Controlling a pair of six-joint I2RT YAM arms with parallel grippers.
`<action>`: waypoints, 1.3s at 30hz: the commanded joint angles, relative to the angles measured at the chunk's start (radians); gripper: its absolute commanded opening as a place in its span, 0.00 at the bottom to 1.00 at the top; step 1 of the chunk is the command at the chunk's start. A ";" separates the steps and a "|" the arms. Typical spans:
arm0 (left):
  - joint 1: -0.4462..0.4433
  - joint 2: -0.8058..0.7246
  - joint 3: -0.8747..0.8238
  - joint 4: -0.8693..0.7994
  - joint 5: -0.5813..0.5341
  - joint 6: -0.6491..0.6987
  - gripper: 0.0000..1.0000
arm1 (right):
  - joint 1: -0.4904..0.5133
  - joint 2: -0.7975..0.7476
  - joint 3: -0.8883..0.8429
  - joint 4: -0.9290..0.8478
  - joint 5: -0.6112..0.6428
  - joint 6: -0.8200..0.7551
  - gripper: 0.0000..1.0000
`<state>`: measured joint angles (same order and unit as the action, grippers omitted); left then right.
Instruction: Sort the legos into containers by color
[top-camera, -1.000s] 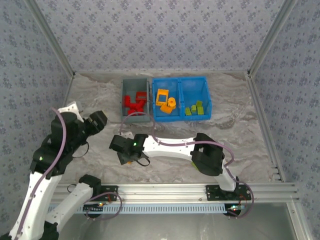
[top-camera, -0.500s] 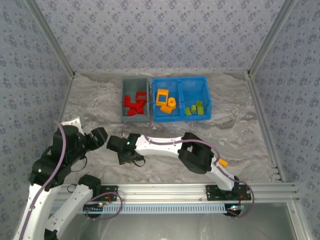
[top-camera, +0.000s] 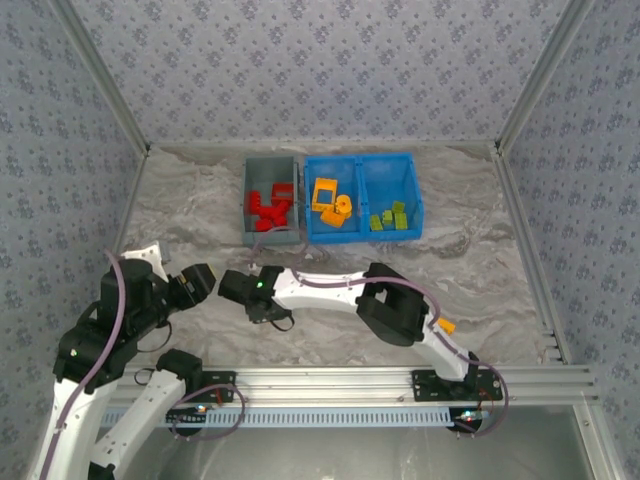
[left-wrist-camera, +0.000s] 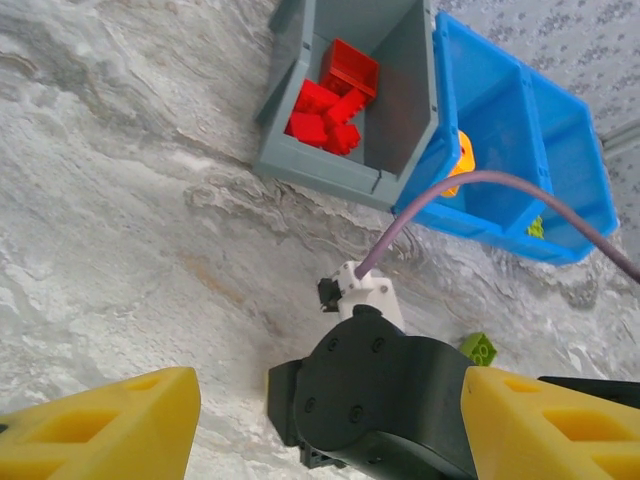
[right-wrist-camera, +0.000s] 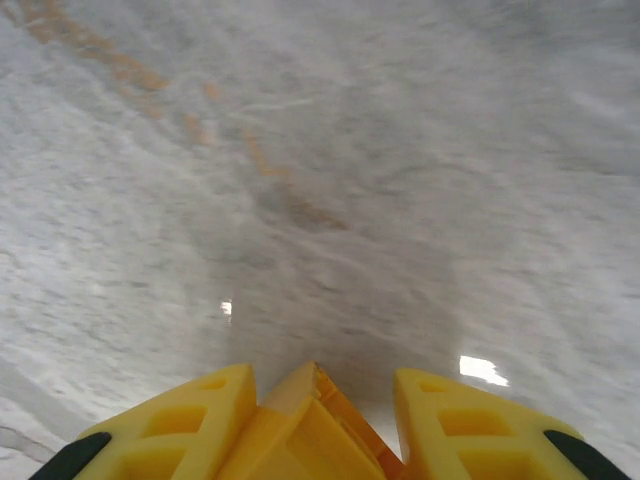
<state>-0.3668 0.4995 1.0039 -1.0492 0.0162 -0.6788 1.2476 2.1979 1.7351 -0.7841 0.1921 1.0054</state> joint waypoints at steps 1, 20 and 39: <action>-0.006 0.021 -0.030 0.059 0.113 -0.010 0.68 | -0.021 -0.166 -0.074 -0.044 0.127 -0.011 0.10; -0.718 0.473 -0.100 0.545 -0.331 -0.186 0.63 | -0.534 -0.361 -0.118 -0.064 0.245 -0.367 0.11; -0.836 0.454 -0.113 0.478 -0.488 -0.250 0.62 | -0.609 -0.010 0.156 -0.022 -0.093 -0.454 0.28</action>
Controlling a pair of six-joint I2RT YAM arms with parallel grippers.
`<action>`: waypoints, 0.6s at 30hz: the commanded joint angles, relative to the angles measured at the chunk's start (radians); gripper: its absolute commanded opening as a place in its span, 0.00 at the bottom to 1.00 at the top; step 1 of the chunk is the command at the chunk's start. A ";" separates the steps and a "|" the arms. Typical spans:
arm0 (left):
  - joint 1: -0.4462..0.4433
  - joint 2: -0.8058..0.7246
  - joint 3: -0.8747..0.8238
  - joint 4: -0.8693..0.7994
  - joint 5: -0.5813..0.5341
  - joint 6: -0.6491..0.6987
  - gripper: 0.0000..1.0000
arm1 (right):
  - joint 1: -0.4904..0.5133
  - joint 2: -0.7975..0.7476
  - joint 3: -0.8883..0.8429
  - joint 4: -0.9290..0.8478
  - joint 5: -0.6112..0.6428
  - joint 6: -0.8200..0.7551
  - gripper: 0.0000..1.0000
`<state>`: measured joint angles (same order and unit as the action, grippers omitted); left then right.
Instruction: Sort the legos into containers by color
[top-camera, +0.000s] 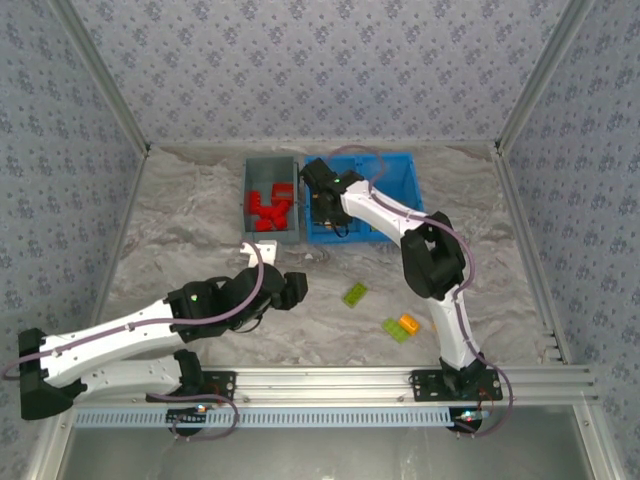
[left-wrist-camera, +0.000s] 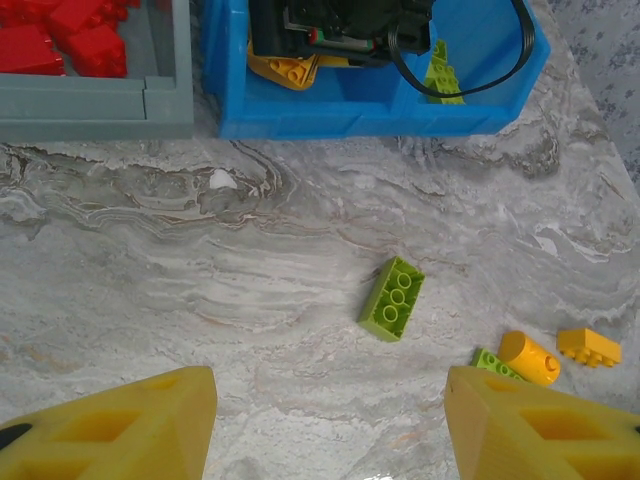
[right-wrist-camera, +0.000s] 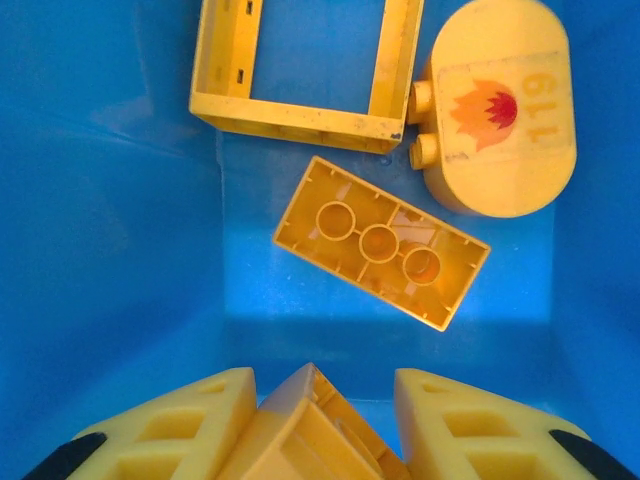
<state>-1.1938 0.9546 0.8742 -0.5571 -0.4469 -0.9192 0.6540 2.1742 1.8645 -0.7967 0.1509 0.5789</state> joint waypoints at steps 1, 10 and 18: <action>-0.009 0.004 0.021 -0.013 -0.024 -0.008 0.62 | -0.017 0.008 0.024 -0.013 -0.050 -0.031 0.34; -0.014 0.054 0.034 0.011 0.010 0.018 0.62 | -0.019 -0.127 -0.011 -0.016 -0.008 -0.060 0.57; -0.014 0.110 0.072 0.018 0.047 0.049 0.62 | -0.020 -0.308 -0.061 -0.044 0.068 -0.076 0.56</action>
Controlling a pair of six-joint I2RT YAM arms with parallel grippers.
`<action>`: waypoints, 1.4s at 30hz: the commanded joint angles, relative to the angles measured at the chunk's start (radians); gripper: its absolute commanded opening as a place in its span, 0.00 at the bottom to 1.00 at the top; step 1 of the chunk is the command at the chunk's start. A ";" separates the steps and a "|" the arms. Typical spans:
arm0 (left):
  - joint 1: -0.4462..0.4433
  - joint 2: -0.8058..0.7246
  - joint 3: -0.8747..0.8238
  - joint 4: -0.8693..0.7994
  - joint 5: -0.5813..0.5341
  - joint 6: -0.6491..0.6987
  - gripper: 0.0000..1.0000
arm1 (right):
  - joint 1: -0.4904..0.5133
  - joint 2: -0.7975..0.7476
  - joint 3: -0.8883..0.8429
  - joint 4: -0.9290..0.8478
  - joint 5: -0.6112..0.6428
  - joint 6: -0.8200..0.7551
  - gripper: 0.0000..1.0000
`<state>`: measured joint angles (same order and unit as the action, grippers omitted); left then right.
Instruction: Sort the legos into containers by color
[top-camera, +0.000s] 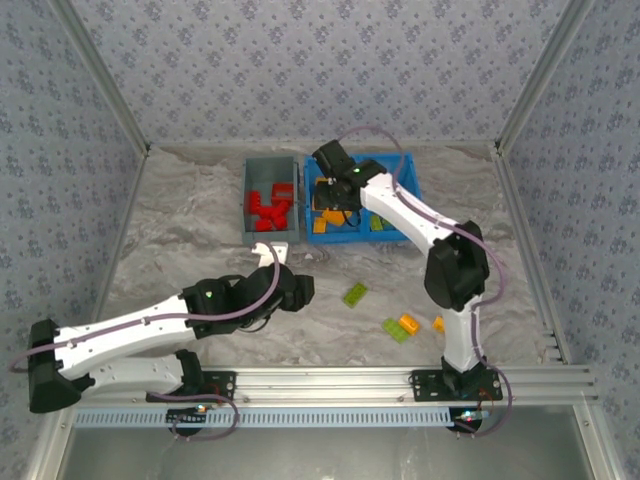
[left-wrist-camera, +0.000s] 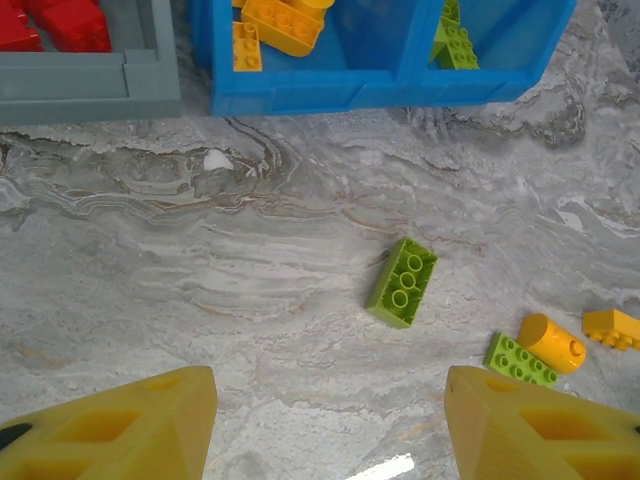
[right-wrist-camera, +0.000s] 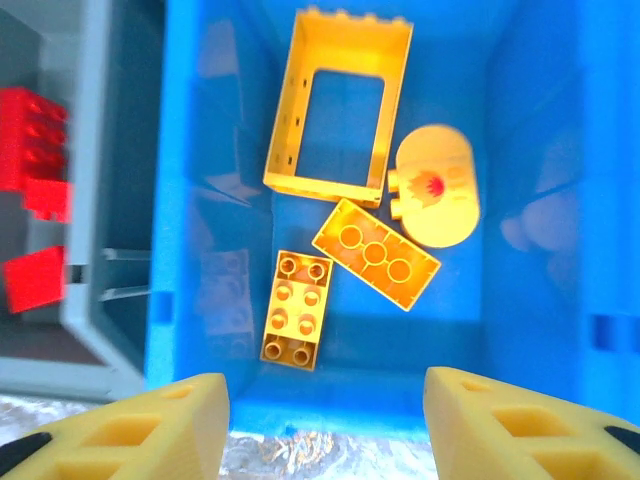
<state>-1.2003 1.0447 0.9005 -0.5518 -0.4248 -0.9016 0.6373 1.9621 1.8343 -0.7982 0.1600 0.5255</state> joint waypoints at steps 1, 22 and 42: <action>-0.008 0.035 0.053 0.016 0.037 0.040 0.61 | -0.003 -0.139 -0.056 -0.044 0.075 -0.024 0.55; -0.170 0.855 0.682 -0.084 0.370 0.500 0.71 | -0.006 -1.206 -0.596 -0.438 0.149 0.194 0.58; -0.194 1.307 1.126 -0.311 0.306 0.437 0.86 | -0.004 -1.394 -0.383 -0.497 0.118 0.132 0.75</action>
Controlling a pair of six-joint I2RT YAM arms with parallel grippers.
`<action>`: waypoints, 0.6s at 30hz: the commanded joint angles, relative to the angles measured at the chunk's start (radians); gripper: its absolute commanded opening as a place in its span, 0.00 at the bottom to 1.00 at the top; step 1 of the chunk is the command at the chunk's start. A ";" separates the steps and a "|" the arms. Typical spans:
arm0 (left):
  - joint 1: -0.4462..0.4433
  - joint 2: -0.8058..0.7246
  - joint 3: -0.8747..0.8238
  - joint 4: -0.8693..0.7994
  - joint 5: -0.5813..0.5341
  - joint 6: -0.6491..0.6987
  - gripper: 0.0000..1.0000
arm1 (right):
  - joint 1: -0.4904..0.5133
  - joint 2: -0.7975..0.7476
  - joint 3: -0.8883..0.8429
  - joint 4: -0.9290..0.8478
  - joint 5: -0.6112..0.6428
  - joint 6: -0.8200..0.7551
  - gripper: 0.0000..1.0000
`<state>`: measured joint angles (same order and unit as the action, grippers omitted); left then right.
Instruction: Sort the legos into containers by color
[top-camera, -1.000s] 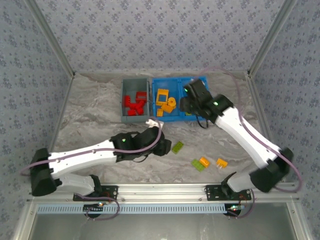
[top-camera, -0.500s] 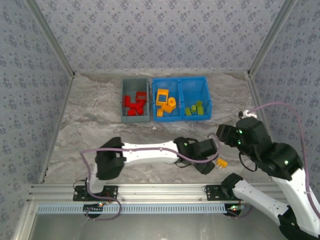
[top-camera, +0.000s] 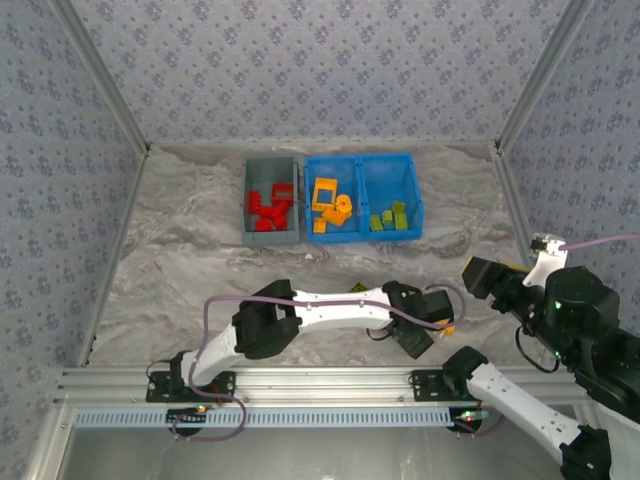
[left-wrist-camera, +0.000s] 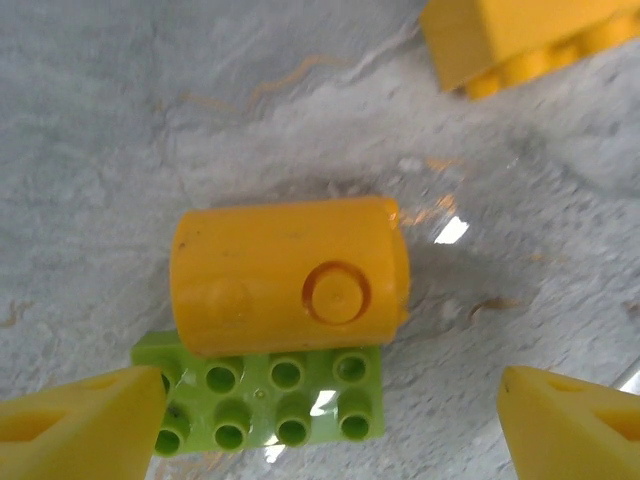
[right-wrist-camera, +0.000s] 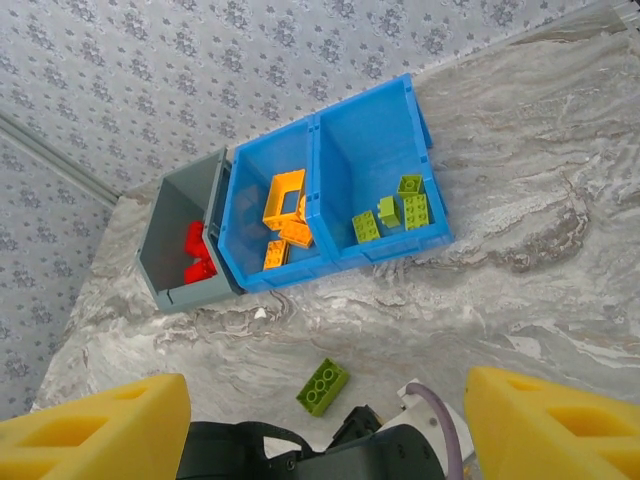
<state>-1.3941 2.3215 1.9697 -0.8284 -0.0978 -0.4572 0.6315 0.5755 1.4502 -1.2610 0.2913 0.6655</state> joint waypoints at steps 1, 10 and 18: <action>0.000 0.040 0.069 -0.036 -0.025 -0.008 0.86 | 0.001 -0.009 -0.007 -0.030 -0.018 -0.005 0.75; 0.025 0.095 0.120 -0.047 -0.027 -0.020 0.75 | 0.002 -0.008 -0.055 0.005 -0.038 0.006 0.74; 0.032 0.094 0.114 -0.010 -0.056 -0.015 0.43 | 0.001 -0.008 -0.086 0.010 -0.050 0.015 0.73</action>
<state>-1.3594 2.4107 2.0602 -0.8375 -0.1246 -0.4690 0.6315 0.5747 1.3754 -1.2602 0.2520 0.6666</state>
